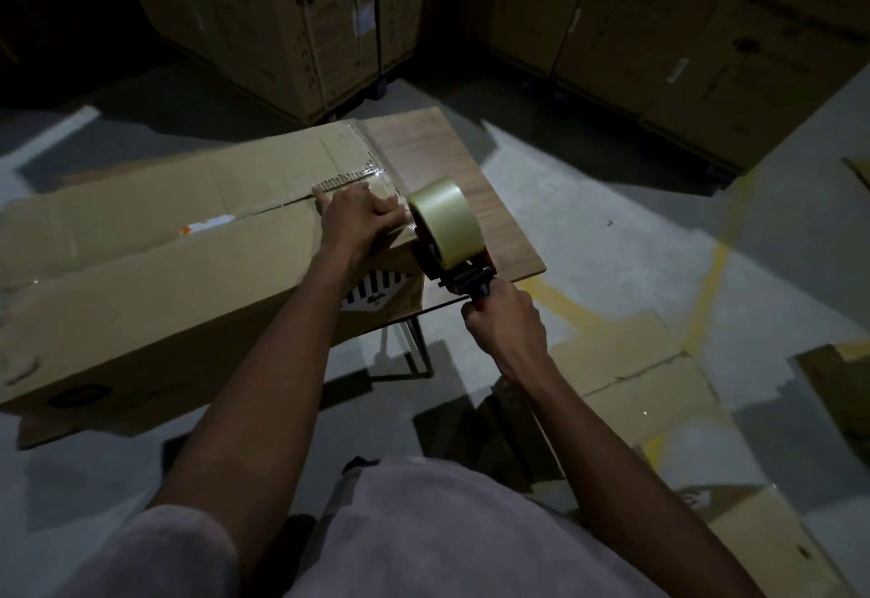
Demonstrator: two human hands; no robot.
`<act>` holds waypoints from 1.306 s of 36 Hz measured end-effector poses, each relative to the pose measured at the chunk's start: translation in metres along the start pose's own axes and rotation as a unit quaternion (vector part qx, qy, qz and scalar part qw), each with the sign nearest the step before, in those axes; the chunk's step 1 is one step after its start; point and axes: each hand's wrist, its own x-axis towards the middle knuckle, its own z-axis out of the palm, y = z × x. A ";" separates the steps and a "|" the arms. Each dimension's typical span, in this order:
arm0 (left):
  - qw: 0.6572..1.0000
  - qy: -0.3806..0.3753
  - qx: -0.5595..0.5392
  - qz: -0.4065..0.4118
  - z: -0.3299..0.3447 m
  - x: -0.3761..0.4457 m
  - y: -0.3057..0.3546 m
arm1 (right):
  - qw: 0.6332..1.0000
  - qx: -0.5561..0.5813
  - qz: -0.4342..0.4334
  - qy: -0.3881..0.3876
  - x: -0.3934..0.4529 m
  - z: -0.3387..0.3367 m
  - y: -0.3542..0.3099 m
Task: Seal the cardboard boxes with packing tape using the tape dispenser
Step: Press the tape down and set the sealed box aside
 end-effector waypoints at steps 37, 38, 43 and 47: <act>0.997 -0.018 0.055 0.046 -0.002 -0.003 -0.008 | 0.987 -0.058 0.136 0.062 -0.065 0.013 -0.006; 0.997 -0.019 0.058 0.052 -0.002 -0.004 -0.008 | 0.986 -0.037 0.145 0.067 -0.065 0.015 -0.007; 0.969 -0.056 0.210 0.118 0.001 -0.015 -0.002 | 0.979 0.064 0.179 0.072 -0.058 0.024 -0.014; 0.950 -0.059 0.279 0.128 -0.001 -0.020 0.002 | 0.970 0.107 0.198 0.089 -0.053 0.034 -0.013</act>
